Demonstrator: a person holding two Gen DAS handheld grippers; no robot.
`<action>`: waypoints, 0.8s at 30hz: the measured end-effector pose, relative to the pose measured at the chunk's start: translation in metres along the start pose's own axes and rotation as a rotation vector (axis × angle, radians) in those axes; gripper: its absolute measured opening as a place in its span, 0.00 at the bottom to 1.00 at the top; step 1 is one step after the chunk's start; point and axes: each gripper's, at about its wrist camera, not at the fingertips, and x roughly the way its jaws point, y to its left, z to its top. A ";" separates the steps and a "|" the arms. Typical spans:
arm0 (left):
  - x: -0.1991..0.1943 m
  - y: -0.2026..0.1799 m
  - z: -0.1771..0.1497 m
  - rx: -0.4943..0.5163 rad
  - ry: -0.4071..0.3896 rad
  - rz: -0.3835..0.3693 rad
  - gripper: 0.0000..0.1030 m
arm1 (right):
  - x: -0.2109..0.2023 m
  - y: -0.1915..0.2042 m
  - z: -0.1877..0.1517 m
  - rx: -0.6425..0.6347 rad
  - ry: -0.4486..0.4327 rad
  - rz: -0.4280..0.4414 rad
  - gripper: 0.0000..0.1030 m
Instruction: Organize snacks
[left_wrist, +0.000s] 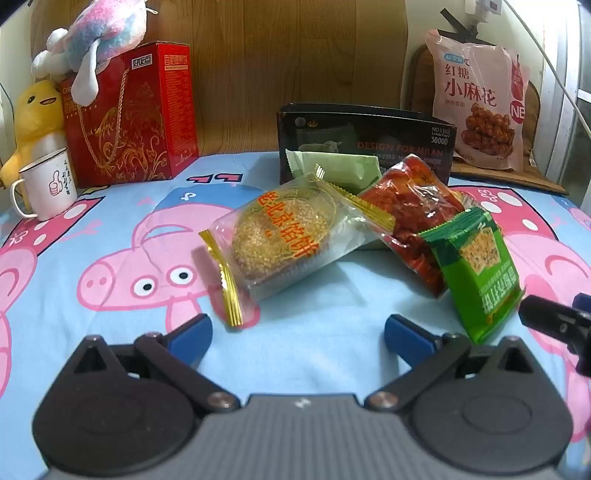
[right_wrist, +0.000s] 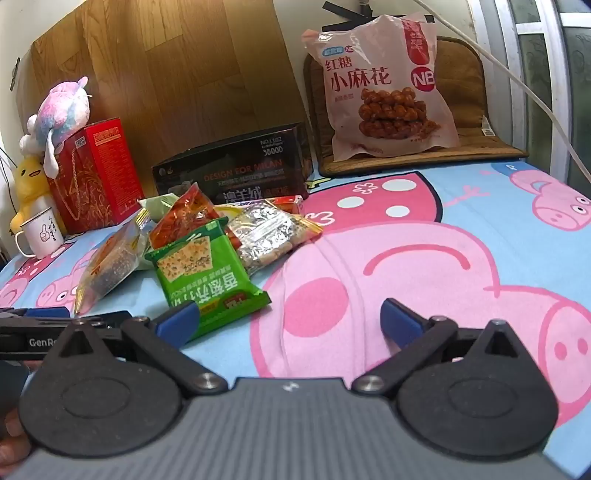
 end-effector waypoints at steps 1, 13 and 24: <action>0.000 0.000 0.000 -0.001 0.000 -0.001 1.00 | 0.000 0.000 0.000 0.000 0.000 0.000 1.00; -0.006 0.002 -0.004 0.042 0.003 -0.039 1.00 | 0.001 0.000 -0.002 -0.001 -0.002 -0.001 1.00; -0.009 0.007 -0.004 0.077 0.004 -0.081 1.00 | 0.000 0.002 0.001 -0.010 0.001 -0.007 1.00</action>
